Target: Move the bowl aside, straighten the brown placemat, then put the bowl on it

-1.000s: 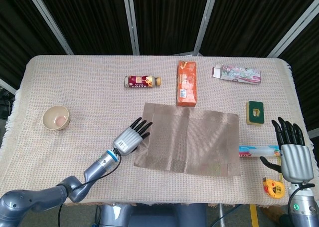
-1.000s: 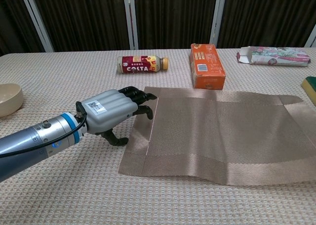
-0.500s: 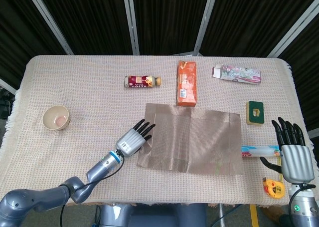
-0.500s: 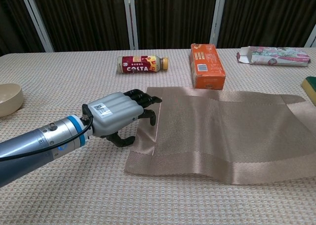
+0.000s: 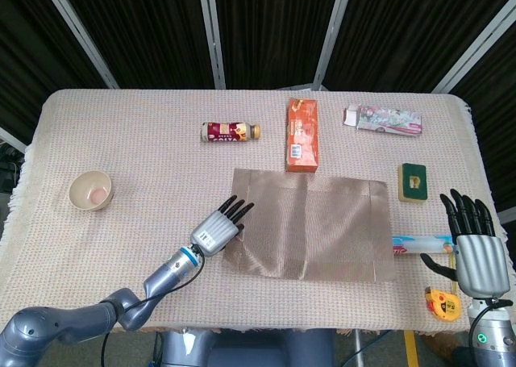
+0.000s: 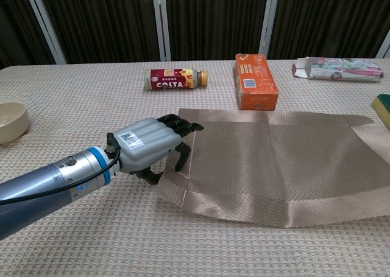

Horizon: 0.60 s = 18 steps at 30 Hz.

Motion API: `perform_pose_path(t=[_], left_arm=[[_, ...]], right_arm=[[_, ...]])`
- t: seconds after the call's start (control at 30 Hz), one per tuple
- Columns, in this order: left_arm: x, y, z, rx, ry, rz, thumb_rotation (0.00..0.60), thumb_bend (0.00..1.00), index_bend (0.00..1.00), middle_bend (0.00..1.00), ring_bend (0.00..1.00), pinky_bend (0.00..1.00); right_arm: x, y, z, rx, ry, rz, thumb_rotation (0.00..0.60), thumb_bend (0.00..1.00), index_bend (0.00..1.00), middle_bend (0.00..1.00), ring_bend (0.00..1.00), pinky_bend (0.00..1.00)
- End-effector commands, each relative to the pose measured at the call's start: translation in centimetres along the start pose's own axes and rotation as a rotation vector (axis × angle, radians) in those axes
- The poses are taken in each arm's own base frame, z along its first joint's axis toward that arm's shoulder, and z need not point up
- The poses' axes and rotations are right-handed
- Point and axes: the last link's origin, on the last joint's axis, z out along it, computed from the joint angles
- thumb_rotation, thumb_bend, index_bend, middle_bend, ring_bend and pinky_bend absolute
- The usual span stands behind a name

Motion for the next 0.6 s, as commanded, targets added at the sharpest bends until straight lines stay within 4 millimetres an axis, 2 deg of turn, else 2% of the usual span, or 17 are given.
perform_pose_path(t=[0.03,0.3,0.43,0.6], left_arm=[[0.1,0.0,0.0,0.004,0.003,-0.012,0.6,0.49,0.59,0.0,0.0,0.0],[1.2,-0.9,-1.1,0.02,0.03,-0.056,0.6,0.49,0.62,0.0,0.0,0.0],[2.6,-2.0,-2.9,0.015,0.041,-0.071,0.6,0.49,0.62,0.0,0.0,0.0],[3.0,-2.7,-5.9,0.014,0.013,-0.076,0.6,0.49,0.62,0.0,0.0,0.0]], right_arm=[[0.0,0.0,0.0,0.001,0.002,0.0,0.6,0.0,0.0,0.0,0.0,0.0],[0.1,0.1,0.0,0.0,0.005,-0.002,0.6,0.0,0.0,0.0,0.0,0.0],[0.2,0.0,-0.1,0.002,0.009,-0.002,0.6,0.0,0.0,0.0,0.0,0.0],[0.3,-0.1,-0.2,0.008,0.013,-0.002,0.6,0.0,0.0,0.0,0.0,0.0]])
